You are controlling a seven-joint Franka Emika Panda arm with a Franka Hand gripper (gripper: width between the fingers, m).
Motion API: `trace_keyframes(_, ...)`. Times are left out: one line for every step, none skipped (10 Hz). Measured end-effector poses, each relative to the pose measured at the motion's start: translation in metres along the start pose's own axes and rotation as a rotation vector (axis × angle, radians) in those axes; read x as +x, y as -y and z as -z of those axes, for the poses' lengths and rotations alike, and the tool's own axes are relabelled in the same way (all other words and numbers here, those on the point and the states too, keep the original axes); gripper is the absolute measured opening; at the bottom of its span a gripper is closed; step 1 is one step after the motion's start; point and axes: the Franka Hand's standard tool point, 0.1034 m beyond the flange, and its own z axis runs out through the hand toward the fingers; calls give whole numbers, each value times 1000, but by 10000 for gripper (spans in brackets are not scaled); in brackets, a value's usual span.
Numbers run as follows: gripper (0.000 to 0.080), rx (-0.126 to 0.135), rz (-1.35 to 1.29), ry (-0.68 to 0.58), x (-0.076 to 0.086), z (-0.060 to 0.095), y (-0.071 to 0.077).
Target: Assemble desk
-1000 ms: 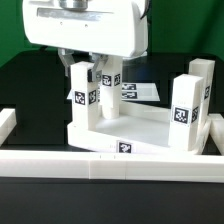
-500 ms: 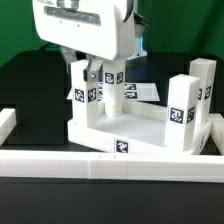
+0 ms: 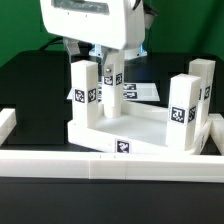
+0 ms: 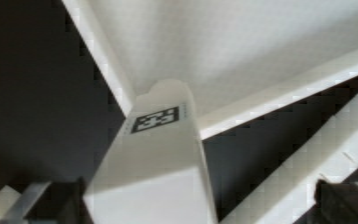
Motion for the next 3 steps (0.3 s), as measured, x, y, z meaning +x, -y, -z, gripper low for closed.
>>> trace_keyframes(643,13,-3,10,-6,9,6)
trace_keyframes(643,19,-33,16,-12,13,15)
trace_keyframes(649,18,-46,16,-18,12,20)
